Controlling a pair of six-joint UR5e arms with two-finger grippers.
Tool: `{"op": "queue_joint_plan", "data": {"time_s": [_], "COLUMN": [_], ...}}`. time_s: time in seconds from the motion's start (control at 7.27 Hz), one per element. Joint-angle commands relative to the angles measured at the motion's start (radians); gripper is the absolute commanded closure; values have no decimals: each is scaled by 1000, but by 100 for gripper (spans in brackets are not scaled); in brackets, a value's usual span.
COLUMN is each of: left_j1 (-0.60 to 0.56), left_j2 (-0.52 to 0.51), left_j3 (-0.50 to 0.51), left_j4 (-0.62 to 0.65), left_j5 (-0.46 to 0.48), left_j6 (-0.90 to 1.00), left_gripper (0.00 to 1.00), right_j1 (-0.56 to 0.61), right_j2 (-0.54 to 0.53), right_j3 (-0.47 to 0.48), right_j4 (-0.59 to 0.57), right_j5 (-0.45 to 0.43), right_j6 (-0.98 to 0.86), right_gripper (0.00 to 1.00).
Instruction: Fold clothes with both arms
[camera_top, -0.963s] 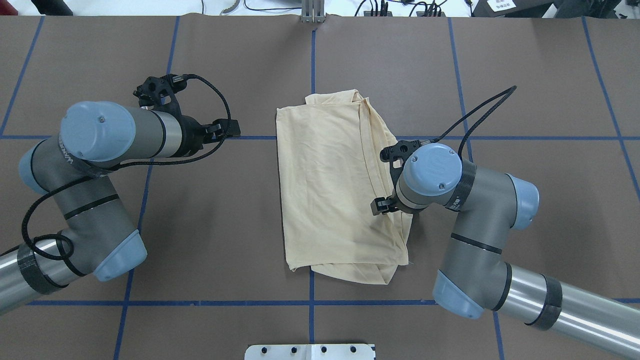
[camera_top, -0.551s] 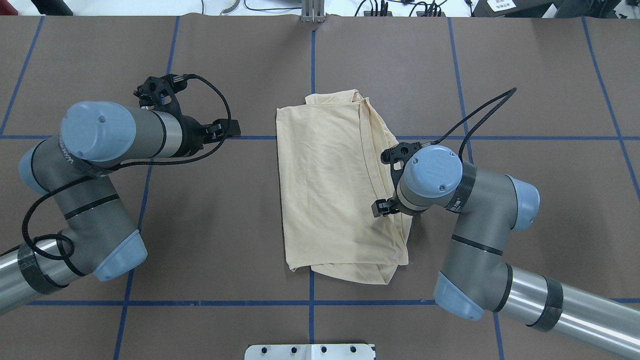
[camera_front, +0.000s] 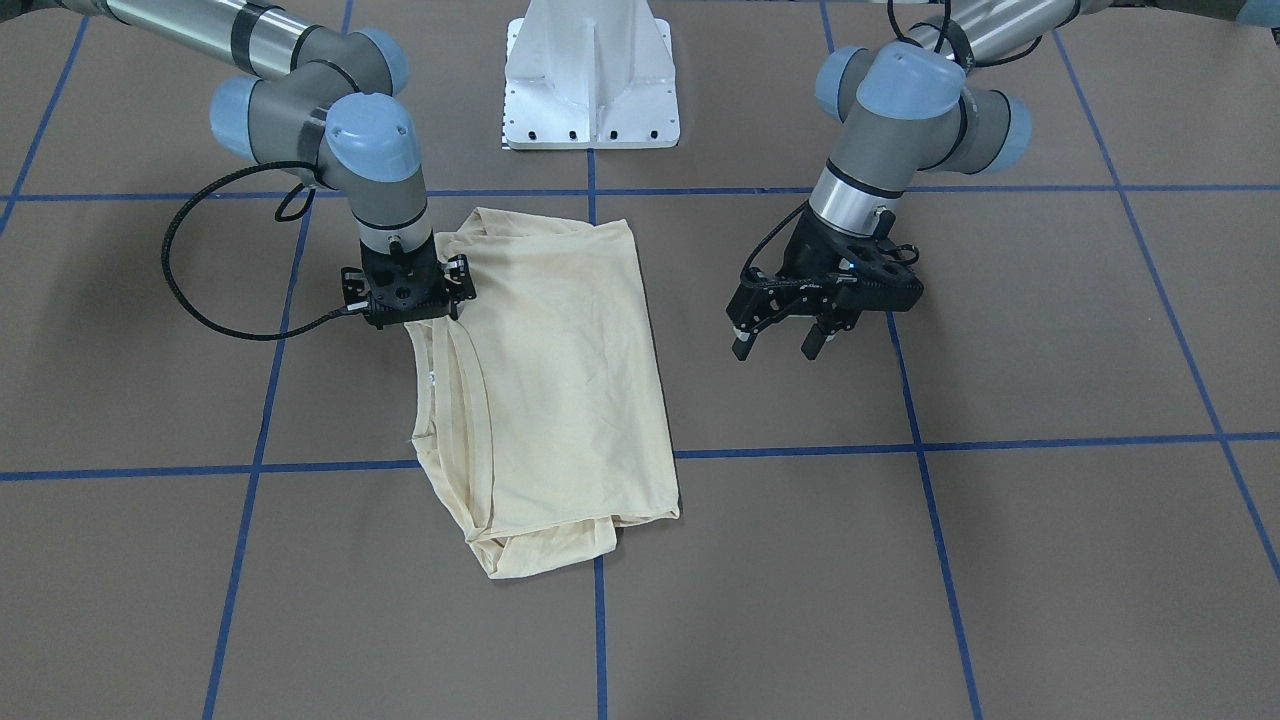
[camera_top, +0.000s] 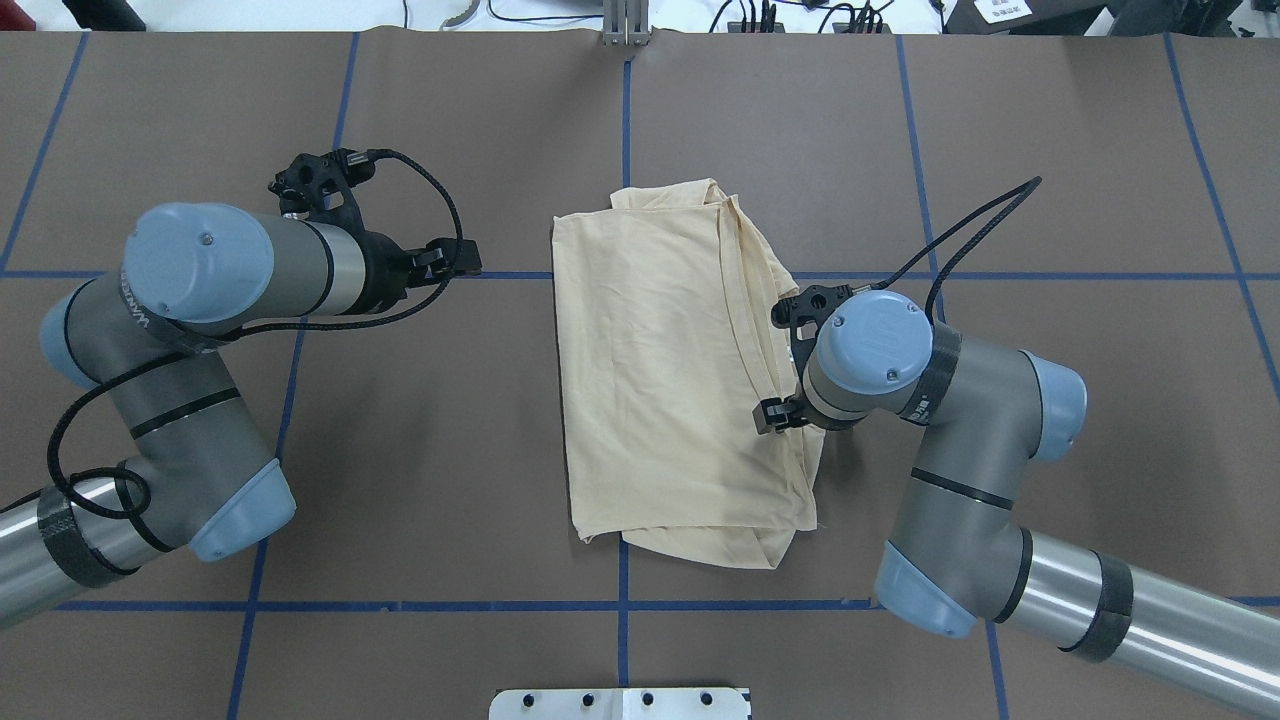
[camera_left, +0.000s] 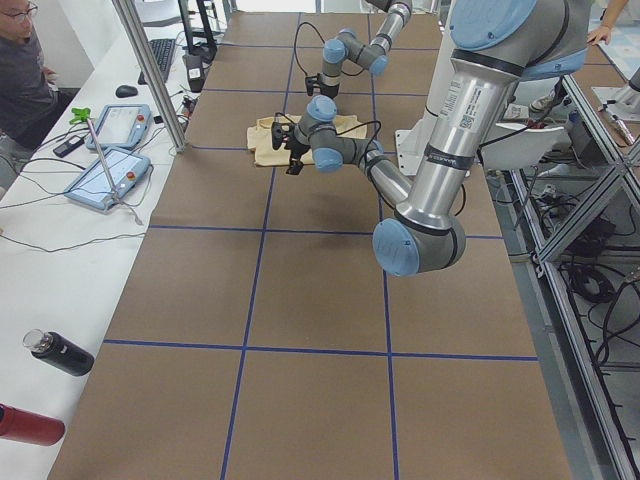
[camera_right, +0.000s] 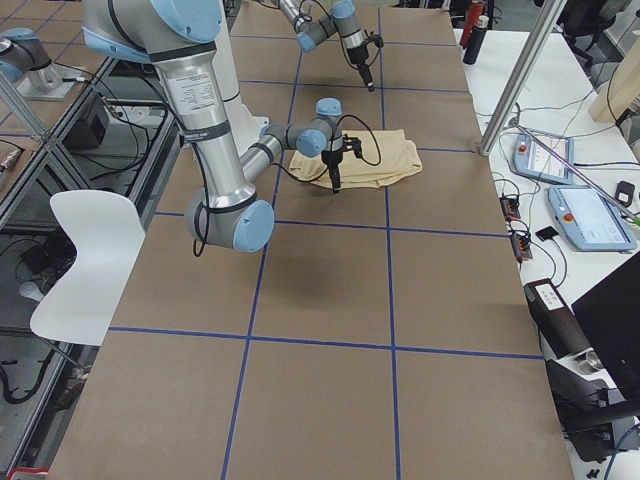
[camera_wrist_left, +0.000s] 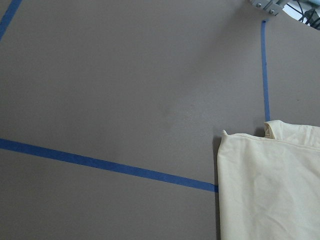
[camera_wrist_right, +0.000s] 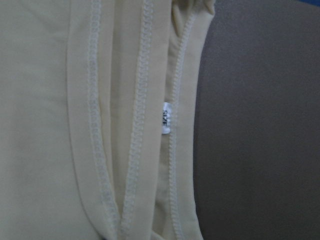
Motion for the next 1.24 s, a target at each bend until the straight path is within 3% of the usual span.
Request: {"op": "queue_joint_plan", "data": {"time_s": [0.0,0.41,0.83,1.1], "left_j1": [0,0,0,0], "left_j2": [-2,-2,-4,-7], "left_j3": [4,4,2,1], "left_j4": [0,0,0,0], "left_j5": [0,0,0,0], "left_j6": [-1,-1,-3,-4], "left_gripper": [0,0,0,0], "right_j1": [16,62,87,91], "right_j2": [-35,-55,-102,-78], "right_j3": [2,48,56,86], "right_j4": [5,3,12,14], "right_j5": [2,80,81,80], "right_j6": [-39,-56,-108,-114], "right_gripper": [0,0,0,0]}}
